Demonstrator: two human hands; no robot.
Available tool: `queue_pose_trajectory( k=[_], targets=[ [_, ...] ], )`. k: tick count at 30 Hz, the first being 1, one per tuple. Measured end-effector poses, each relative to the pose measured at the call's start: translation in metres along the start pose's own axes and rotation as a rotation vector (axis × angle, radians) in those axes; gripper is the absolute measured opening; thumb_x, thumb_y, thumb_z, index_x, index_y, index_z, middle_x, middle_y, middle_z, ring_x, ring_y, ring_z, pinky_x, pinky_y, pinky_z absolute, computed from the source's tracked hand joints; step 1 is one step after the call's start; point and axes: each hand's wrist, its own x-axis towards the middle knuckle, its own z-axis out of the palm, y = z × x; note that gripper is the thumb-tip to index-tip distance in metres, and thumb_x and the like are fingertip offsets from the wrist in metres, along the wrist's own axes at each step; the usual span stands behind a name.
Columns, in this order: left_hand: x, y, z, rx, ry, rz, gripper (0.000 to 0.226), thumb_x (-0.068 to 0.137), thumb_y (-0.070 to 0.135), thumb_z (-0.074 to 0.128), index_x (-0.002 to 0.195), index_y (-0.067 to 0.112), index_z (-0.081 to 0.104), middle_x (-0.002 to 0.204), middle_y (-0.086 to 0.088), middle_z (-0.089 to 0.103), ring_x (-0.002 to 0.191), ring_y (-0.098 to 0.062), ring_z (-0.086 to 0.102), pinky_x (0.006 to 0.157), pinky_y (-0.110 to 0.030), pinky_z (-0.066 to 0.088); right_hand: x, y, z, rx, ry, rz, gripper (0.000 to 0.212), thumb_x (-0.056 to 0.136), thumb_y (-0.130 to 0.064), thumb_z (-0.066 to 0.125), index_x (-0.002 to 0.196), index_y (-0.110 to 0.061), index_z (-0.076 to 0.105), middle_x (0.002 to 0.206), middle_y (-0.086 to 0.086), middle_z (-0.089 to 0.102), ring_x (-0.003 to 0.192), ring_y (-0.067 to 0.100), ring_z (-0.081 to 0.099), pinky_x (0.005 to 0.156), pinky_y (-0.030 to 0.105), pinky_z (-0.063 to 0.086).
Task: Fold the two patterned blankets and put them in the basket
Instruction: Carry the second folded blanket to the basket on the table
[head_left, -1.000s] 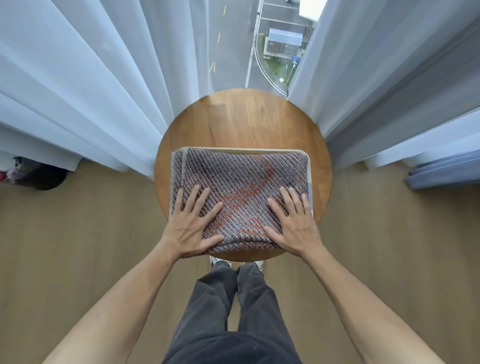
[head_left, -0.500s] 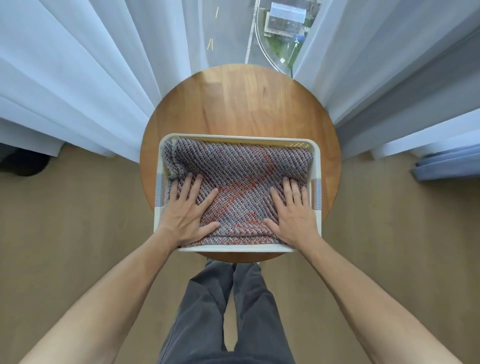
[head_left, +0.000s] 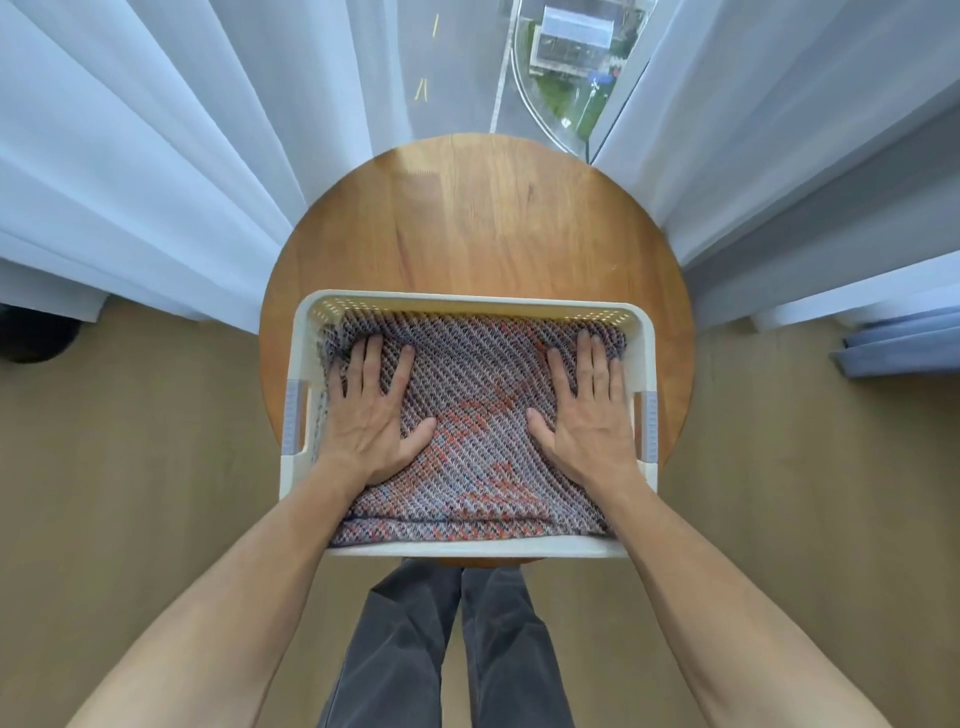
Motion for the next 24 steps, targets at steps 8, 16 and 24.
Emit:
queue_pose_trajectory(
  k=[8,16,24],
  targets=[
    [-0.033,-0.001,-0.037,0.026,0.037,0.17,0.076,0.087,0.062,0.033,0.149,0.018,0.033,0.156,-0.025,0.016,0.144,-0.041,0.013,0.114,-0.061,0.01,-0.024,-0.012,-0.031,0.053,0.054,-0.187,0.074,0.087,-0.056,0.04,0.148,-0.015,0.028,0.155,0.023,0.011,0.144,0.038,0.009,0.113,0.057,0.015],
    [-0.04,-0.007,-0.008,0.119,0.005,0.209,0.081,0.084,0.072,0.027,0.149,0.023,0.026,0.155,-0.027,0.013,0.143,-0.047,0.013,0.111,-0.066,0.01,-0.034,-0.006,-0.007,-0.088,-0.137,-0.172,0.086,0.082,-0.076,0.025,0.15,-0.024,0.015,0.156,0.021,0.006,0.145,0.037,0.005,0.11,0.064,0.01],
    [-0.044,-0.002,-0.025,0.126,-0.051,0.17,0.078,0.087,0.069,0.021,0.148,0.021,0.033,0.153,-0.027,0.023,0.14,-0.047,0.023,0.111,-0.065,0.014,-0.043,-0.014,-0.029,-0.085,-0.157,-0.13,0.081,0.085,-0.071,0.021,0.149,-0.022,0.021,0.156,0.02,0.014,0.144,0.036,0.011,0.112,0.057,0.012]
  ],
)
